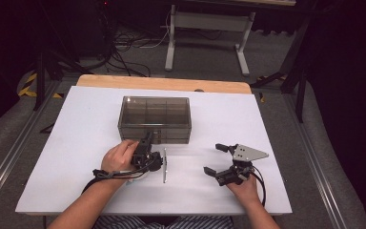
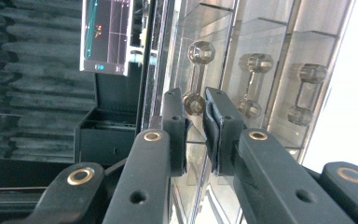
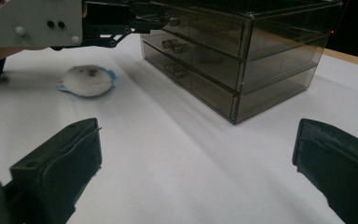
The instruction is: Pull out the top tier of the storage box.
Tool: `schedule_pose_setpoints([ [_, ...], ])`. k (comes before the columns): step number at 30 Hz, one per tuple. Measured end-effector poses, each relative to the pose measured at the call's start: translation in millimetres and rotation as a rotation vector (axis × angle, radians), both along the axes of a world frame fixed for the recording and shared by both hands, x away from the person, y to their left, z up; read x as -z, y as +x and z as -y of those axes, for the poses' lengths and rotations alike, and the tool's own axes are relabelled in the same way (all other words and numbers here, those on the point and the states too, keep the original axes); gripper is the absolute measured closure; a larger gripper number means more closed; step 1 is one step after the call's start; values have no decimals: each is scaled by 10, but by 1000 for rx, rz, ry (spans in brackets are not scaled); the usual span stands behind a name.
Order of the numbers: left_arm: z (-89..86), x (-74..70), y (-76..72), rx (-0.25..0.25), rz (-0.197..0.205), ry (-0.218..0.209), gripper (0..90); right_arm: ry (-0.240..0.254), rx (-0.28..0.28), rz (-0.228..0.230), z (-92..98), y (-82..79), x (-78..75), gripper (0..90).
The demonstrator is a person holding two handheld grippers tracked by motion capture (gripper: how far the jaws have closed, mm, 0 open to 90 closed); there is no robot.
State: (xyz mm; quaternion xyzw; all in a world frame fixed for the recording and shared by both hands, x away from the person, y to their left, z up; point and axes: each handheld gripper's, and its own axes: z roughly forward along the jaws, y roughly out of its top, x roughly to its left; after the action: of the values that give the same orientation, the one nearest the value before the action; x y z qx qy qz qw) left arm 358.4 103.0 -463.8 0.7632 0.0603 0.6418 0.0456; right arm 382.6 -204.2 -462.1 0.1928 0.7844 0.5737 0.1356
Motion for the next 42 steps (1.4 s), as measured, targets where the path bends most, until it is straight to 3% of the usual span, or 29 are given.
schedule_pose_setpoints([
  [10, -6, -27, -110, 19, -9, 28, 800, -1, 0, -1, -1, 0, 0, 17],
  [20, -14, -54, -188, 57, -12, 25, 817, 1, 0, -1, 1, 3, 2, 17],
  [26, -33, -106, -212, 83, -33, -11, 729, -1, 4, -2, 1, 3, 1, 17],
  [29, -43, -140, -228, 105, -65, -34, 699, -2, 4, -3, 1, 5, 3, 17],
  [31, -50, -177, -238, 120, -95, -56, 655, -2, 4, -2, 0, 4, 1, 17],
  [32, -63, -219, -244, 138, -126, -97, 644, -2, 4, -3, 0, 4, 2, 17],
  [35, -80, -261, -251, 149, -146, -137, 616, -1, 3, -2, 1, 3, 1, 17],
  [36, -102, -304, -254, 164, -165, -171, 616, -1, 3, -2, 1, 3, 1, 17],
  [42, -142, -362, -258, 192, -192, -212, 577, 0, 0, -1, -1, 1, 0, 17],
])
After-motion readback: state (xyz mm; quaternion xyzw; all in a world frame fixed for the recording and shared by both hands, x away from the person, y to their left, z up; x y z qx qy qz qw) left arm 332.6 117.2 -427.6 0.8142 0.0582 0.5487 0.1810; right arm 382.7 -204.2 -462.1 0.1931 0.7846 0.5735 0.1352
